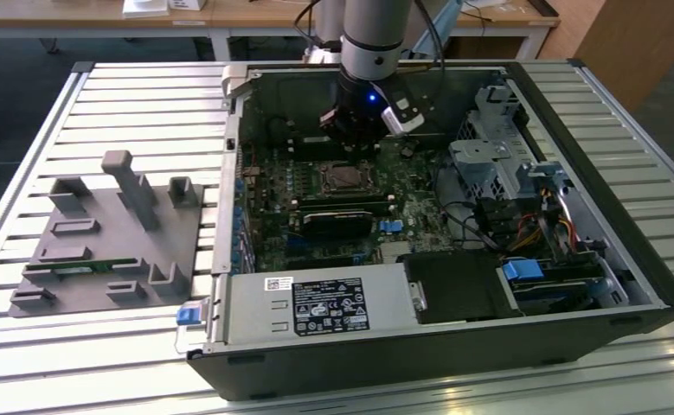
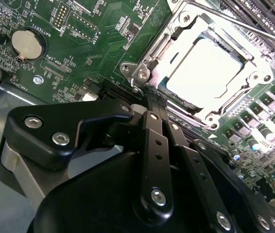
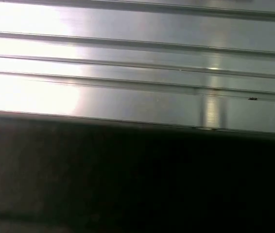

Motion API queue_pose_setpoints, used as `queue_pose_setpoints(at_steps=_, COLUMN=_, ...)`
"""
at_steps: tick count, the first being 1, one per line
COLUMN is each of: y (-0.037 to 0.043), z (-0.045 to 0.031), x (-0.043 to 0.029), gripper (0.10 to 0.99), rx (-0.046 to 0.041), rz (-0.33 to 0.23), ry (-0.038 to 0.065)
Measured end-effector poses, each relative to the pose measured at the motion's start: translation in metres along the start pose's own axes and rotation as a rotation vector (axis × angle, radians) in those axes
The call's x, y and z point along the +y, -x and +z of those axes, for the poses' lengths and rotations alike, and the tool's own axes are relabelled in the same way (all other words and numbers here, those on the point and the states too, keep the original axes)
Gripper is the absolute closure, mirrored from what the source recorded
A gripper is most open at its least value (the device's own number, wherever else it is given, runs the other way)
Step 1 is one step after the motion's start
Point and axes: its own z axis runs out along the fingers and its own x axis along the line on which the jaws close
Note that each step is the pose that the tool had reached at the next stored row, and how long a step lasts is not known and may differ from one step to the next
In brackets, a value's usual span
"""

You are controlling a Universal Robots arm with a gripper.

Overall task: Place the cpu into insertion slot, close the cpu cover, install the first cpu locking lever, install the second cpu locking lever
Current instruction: 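Install the first cpu locking lever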

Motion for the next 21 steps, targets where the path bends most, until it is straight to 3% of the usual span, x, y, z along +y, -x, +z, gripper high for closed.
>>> queue_pose_setpoints(at_steps=14, y=0.0003, z=-0.0001, x=0.002, gripper=0.98, rx=-0.0008, rz=0.0, ry=0.005)
queue_pose_setpoints(at_steps=21, y=0.0001, z=-0.0077, x=0.0022, gripper=0.98, rx=-0.0004, rz=0.0, ry=0.005)
